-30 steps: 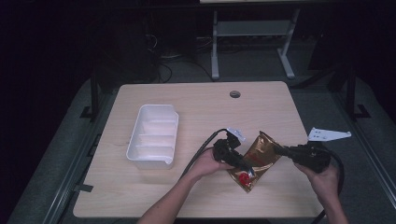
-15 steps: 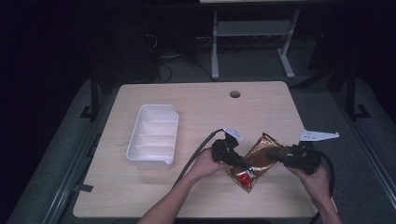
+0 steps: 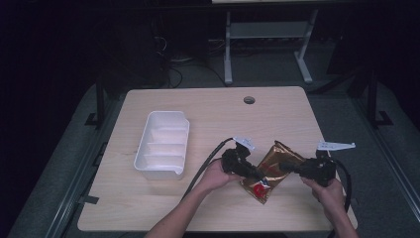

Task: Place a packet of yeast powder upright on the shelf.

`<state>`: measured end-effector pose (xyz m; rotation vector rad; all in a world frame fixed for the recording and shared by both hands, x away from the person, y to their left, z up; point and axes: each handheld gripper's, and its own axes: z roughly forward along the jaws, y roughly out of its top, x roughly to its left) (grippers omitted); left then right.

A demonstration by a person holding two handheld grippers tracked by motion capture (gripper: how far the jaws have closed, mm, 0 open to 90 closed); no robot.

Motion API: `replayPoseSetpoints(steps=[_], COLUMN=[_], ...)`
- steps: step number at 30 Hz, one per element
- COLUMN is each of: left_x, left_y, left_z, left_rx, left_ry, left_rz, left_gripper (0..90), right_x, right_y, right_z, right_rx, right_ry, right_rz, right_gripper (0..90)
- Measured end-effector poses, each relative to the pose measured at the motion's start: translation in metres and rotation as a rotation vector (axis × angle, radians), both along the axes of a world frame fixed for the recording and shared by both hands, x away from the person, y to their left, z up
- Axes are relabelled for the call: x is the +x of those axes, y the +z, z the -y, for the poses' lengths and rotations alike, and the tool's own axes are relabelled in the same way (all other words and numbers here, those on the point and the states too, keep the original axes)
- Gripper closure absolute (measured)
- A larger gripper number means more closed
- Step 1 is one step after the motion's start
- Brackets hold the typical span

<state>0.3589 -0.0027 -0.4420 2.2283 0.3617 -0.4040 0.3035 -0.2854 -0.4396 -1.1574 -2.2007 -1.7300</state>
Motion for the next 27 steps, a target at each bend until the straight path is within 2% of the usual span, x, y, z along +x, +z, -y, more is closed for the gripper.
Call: replayPoseSetpoints(steps=[6,9,10,15,16,19,21,27], left_x=[-0.003,-0.006,-0.007,-0.01,-0.011,-0.018,-0.023,-0.037], left_y=[0.003,0.006,0.007,0.007,0.007,0.008,0.008,0.004], left_z=[-0.003,-0.006,-0.007,-0.016,-0.018,-0.022,-0.024,-0.035], left_rx=[-0.003,0.009,0.003,0.013,0.018,0.027,0.033,0.073], left_ry=[0.011,0.025,0.033,0.062,0.066,0.071,0.069,0.082], left_rz=[0.028,0.065,0.074,0.096,0.103,0.13,0.145,0.221], left_gripper=[67.4,60.6,53.8,48.0,42.2,36.9,35.1,30.6], right_x=[-0.004,-0.007,-0.008,-0.01,-0.012,-0.013,-0.013,-0.014], right_y=[0.008,0.013,0.015,0.016,0.018,0.021,0.024,0.028], right_z=[-0.005,-0.008,-0.01,-0.009,-0.008,-0.007,-0.004,0.003], right_rx=[-0.026,-0.035,-0.037,-0.04,-0.046,-0.064,-0.084,-0.091], right_ry=[0.017,0.019,0.022,0.017,0.004,-0.01,-0.026,-0.068], right_rz=[0.045,0.066,0.076,0.083,0.093,0.11,0.119,0.13], right_gripper=[77.3,79.3,80.0,80.8,81.2,81.4,81.6,81.9])
